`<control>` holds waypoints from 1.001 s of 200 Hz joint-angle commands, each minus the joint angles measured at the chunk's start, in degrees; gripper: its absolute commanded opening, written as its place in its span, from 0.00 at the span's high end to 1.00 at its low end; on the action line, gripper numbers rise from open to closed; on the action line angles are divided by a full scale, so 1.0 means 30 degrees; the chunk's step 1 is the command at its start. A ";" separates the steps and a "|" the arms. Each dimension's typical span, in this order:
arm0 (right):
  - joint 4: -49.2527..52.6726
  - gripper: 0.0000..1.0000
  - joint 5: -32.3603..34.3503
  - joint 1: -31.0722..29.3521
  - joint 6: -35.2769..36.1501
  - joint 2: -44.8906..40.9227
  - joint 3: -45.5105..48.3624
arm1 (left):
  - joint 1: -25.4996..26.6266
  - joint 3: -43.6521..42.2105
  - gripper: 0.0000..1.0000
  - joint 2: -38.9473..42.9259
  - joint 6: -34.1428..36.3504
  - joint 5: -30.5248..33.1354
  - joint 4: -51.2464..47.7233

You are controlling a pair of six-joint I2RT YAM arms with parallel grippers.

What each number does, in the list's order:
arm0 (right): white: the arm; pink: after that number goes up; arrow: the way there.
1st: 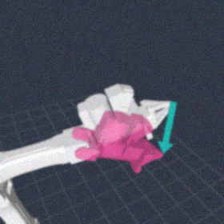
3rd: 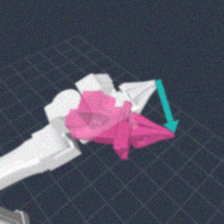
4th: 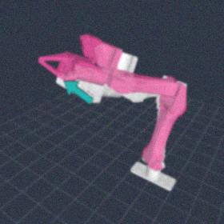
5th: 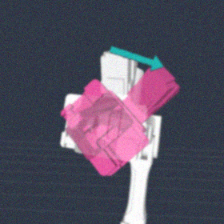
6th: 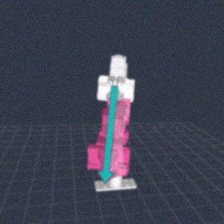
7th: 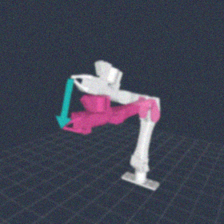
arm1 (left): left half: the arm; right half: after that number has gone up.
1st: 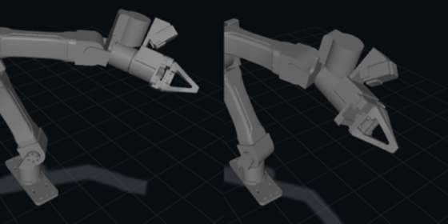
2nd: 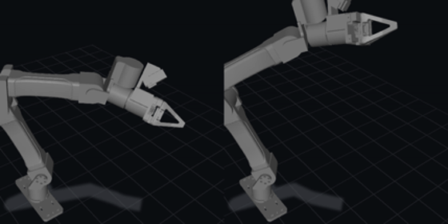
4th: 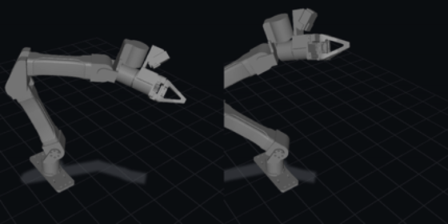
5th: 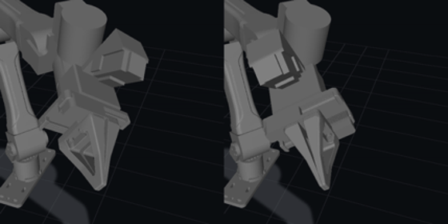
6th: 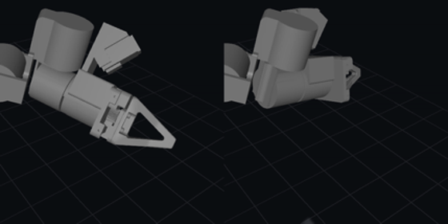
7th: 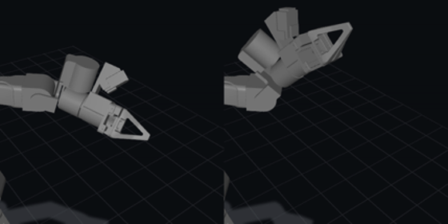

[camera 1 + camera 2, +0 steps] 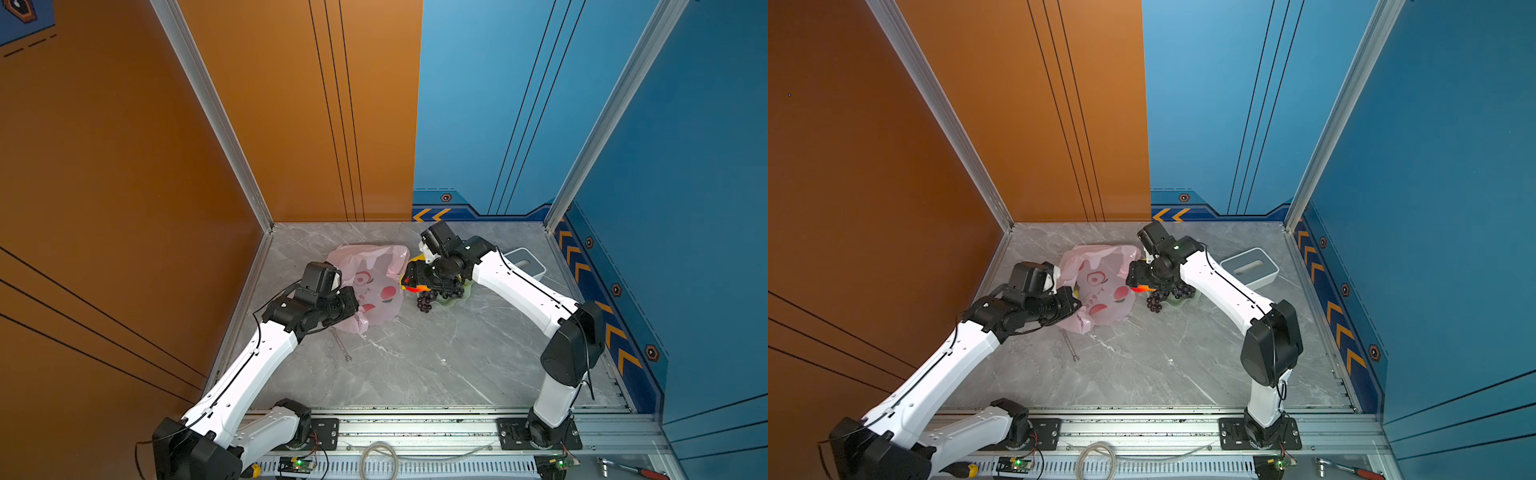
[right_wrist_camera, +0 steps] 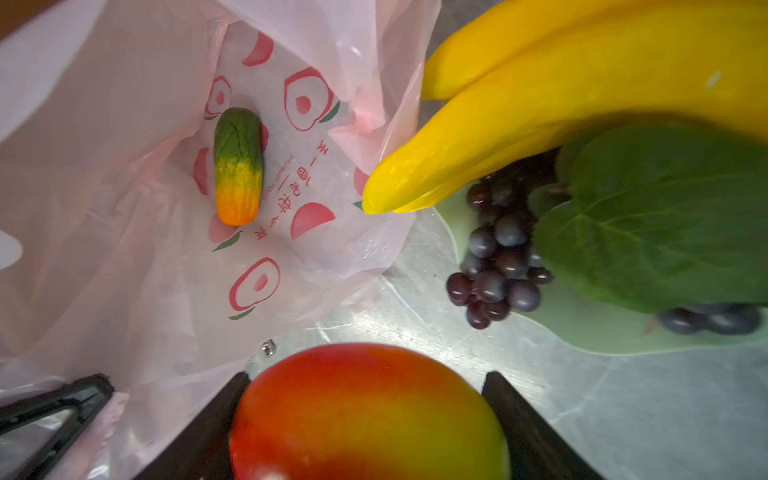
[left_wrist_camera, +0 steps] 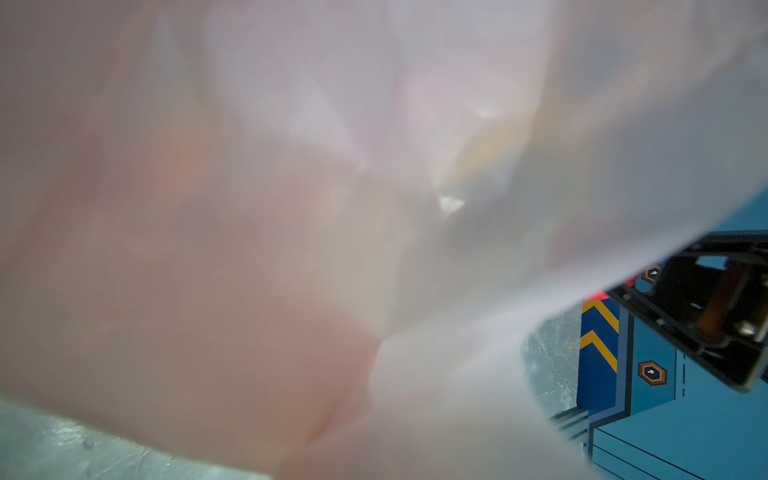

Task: Place the fruits into the plastic bag
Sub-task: 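Carry the mango toward the bag opening held by the left gripper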

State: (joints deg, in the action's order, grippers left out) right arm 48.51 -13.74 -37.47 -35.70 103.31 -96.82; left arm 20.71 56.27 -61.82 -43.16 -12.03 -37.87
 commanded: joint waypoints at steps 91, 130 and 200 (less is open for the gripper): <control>-0.8187 0.22 -0.4452 -0.0595 -0.6673 -0.0610 0.3879 | 0.0450 -0.0581 1.00 0.0689 -0.0640 0.0552 0.0301; -1.0461 0.23 -0.5111 -0.1328 -0.8528 0.0449 0.3860 | 0.0509 -0.0572 1.00 0.0698 -0.0739 0.0560 0.0420; -1.1747 0.23 -0.5441 -0.2080 -0.9602 0.2925 0.2236 | 0.0480 -0.0526 1.00 0.0737 -0.0673 0.0407 0.0406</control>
State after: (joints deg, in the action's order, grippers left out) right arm 15.53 -29.41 -43.33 -62.81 110.08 -86.94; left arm 21.82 55.18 -60.31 -45.08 -11.35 -36.99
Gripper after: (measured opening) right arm 0.782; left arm 0.045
